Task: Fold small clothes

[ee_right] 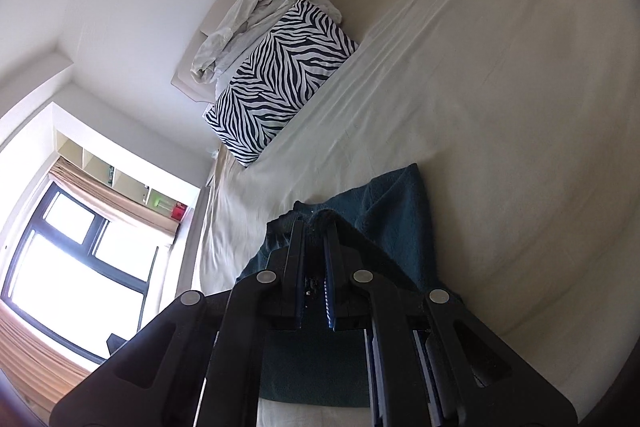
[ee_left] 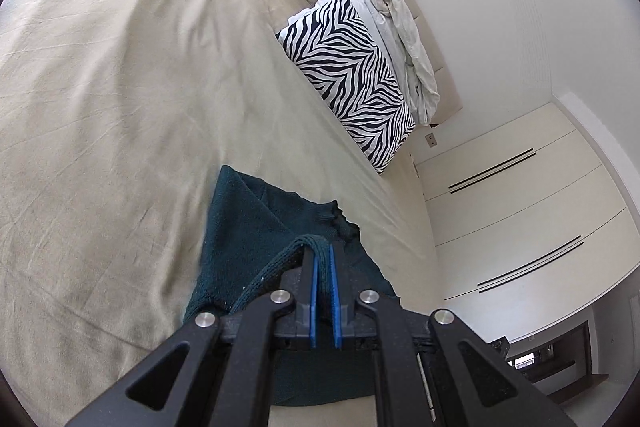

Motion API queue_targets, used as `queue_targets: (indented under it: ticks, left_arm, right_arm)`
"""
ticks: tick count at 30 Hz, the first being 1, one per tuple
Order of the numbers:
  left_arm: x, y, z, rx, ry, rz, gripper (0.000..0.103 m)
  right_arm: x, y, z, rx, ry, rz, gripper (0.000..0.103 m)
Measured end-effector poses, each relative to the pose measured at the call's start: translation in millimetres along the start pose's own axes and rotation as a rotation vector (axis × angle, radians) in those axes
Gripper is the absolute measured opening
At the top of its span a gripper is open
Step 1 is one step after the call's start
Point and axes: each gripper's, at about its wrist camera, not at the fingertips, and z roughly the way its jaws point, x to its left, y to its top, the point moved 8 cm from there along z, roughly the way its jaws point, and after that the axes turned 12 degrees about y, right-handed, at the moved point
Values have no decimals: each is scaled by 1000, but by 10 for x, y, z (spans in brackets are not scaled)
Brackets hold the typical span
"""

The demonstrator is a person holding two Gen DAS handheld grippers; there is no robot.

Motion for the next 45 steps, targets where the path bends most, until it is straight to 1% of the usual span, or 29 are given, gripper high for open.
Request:
queue_targets:
  ticks: [6, 9, 10, 11, 12, 13, 14, 15, 16, 18, 19, 22, 25, 28, 30, 32, 34, 35, 37, 38, 41, 43, 45]
  left_arm:
    - [43, 186, 462, 14, 43, 2, 7]
    - [132, 317, 724, 1, 85, -4, 8]
    - [199, 365, 820, -5, 110, -14, 10]
    - [281, 391, 923, 8, 136, -27, 22]
    - [352, 386, 1000, 27, 155, -38, 42]
    - [397, 355, 1031, 37, 157, -41, 49]
    - [414, 306, 1027, 35, 149, -26, 55]
    - [428, 238, 1015, 36, 161, 5, 55]
    - [451, 158, 1004, 42, 183, 35, 55]
    - [500, -14, 963, 49, 202, 69, 55]
    - [522, -90, 927, 46, 210, 81, 55]
    - [577, -284, 805, 31, 228, 109, 55]
    - [647, -435, 716, 16, 267, 147, 55]
    - [708, -554, 632, -5, 304, 179, 53]
    - [717, -606, 598, -9, 312, 192, 53]
    - [703, -667, 582, -15, 335, 224, 49]
    - [671, -723, 573, -22, 359, 269, 45]
    - [660, -750, 568, -27, 371, 289, 42]
    - [650, -808, 557, -33, 390, 316, 39]
    - [646, -832, 539, -41, 398, 326, 37]
    - [652, -923, 491, -58, 413, 350, 37]
    - [675, -978, 500, -55, 417, 360, 34]
    - [711, -1008, 510, -56, 423, 357, 29]
  right_arm:
    - [-407, 163, 505, -3, -39, 59, 7]
    - [-655, 226, 779, 7, -70, 93, 9]
    - [-760, 245, 883, 13, -88, 108, 9]
    - [-881, 261, 970, 18, -125, 120, 11]
    - [-988, 276, 1020, 11, -172, 118, 24]
    - [-1062, 281, 1036, -2, -205, 110, 35]
    - [-1108, 282, 1028, -19, -216, 104, 58]
    - [-1116, 283, 1012, -33, -205, 90, 64]
    - [-1109, 264, 996, -25, -195, 66, 64]
    - [-1097, 172, 927, 14, -222, 19, 64]
    - [-1086, 112, 876, 28, -232, 2, 64]
    - [-997, -115, 693, 74, -229, -51, 64]
    - [-831, -387, 465, 109, -237, -146, 64]
    - [-738, -625, 322, 135, -247, -198, 64]
    - [-692, -785, 259, 162, -267, -238, 64]
    - [-669, -937, 207, 187, -292, -272, 64]
    - [-622, -1065, 153, 196, -290, -295, 63]
    - [-591, -1120, 124, 194, -294, -310, 63]
    - [-523, -1183, 74, 180, -307, -349, 62]
    - [-496, -1194, 53, 171, -316, -365, 61]
    - [-459, -1167, -39, 138, -354, -394, 53]
    - [-473, -1115, -89, 123, -367, -381, 48]
    - [-521, -1101, -101, 133, -380, -370, 36]
